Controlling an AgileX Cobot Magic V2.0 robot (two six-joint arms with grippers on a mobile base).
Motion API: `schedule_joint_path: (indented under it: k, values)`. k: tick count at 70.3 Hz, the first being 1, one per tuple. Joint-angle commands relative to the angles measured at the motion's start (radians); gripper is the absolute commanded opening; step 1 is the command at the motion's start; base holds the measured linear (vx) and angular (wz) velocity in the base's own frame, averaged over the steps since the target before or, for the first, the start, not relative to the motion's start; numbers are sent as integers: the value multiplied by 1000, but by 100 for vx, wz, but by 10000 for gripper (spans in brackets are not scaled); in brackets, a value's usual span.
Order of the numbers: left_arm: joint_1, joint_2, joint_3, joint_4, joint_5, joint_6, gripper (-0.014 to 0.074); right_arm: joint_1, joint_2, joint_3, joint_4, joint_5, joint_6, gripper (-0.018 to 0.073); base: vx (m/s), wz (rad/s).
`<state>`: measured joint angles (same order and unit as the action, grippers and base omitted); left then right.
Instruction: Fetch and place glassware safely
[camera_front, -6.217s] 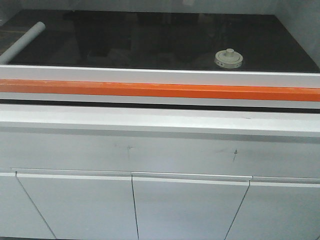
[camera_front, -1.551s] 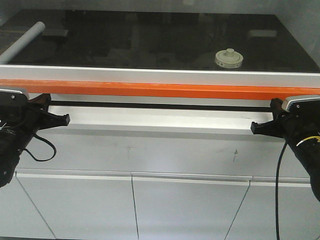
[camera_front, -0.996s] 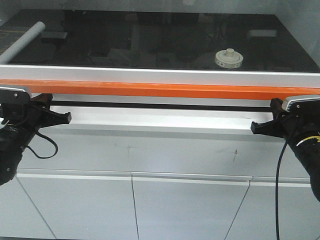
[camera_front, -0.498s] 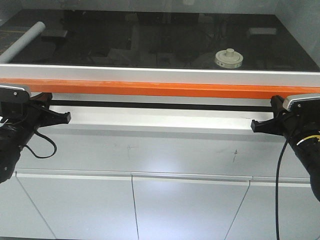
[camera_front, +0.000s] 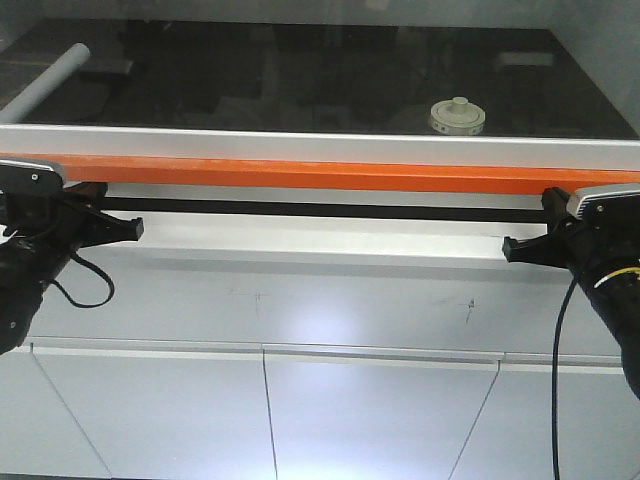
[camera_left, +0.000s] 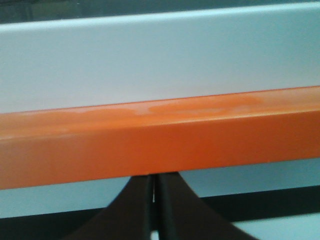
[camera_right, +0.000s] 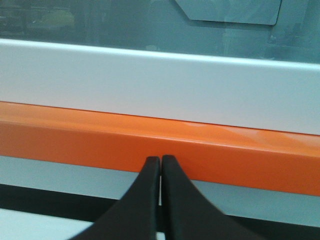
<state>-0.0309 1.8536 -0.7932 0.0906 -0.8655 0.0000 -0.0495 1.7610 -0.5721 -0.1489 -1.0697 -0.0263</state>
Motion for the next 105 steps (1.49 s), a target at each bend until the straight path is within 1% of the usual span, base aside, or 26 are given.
schedule_joint_path:
  k: [1,13,19,25,33,41,48,58,65,75,95,105]
  values:
    - [-5,-66,-46,-6,-147,0,-7,-4,-35,-59,-22,-95,-2,-1,0,0]
    - [-5,-64,-46,-6,-143,16,-7,-4,-35,-59,-112,-69,26,-1,0,0]
    - [-5,-64,-46,-6,-140,16,-7,-4,-35,-59,-120,-18,43,-1,0,0]
    - [-5,-64,-46,-6,-140,16,-7,-4,-35,-59,-111,32,43,-1,0,0]
    - [-5,-64,-46,-6,-139,16,-7,-4,-35,-59,-70,73,44,-1,0,0]
    - [-5,-63,-46,-6,-138,16,-7,-4,-35,-58,-68,119,43,-1,0,0]
    - [-5,-63,-46,-6,-135,16,-7,-4,-31,-58,-53,115,44,-1,0,0]
    - [-5,-63,-46,-6,-135,16,-7,-4,-27,-58,39,102,36,-1,0,0]
    - [-5,-63,-46,-6,-135,16,-7,-4,-25,-58,75,67,10,-1,0,0]
    - [-5,-63,-46,-6,-137,16,-7,-4,-17,-61,81,20,-13,-1,0,0]
    - [-5,-63,-46,-6,-140,16,-7,-4,5,-141,80,56,-13,-1,0,0]
    - [-5,-63,-46,-6,-140,16,-7,-4,21,-181,63,63,-10,-1,0,0]
